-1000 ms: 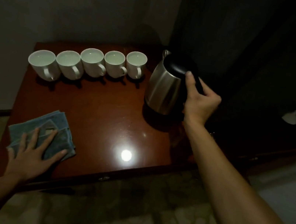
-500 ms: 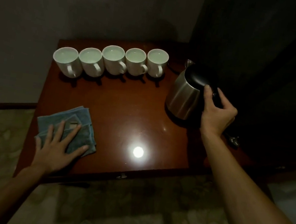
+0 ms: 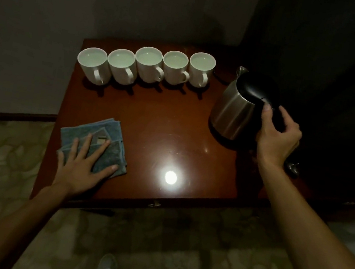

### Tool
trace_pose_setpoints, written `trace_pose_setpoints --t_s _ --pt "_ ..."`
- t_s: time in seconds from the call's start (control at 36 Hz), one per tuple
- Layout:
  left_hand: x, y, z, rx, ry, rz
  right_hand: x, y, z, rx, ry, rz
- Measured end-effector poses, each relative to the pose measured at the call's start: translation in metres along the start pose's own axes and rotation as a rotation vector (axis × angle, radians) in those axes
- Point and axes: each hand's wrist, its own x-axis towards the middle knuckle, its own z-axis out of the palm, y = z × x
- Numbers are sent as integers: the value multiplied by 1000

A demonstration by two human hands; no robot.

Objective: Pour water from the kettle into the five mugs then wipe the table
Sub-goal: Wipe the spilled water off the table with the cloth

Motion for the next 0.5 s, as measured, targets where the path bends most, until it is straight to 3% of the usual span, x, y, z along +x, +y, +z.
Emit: trace_pose_setpoints --t_s 0.5 --pt "1 -2 2 13 15 19 1 -19 -16 -138 -4 -84"
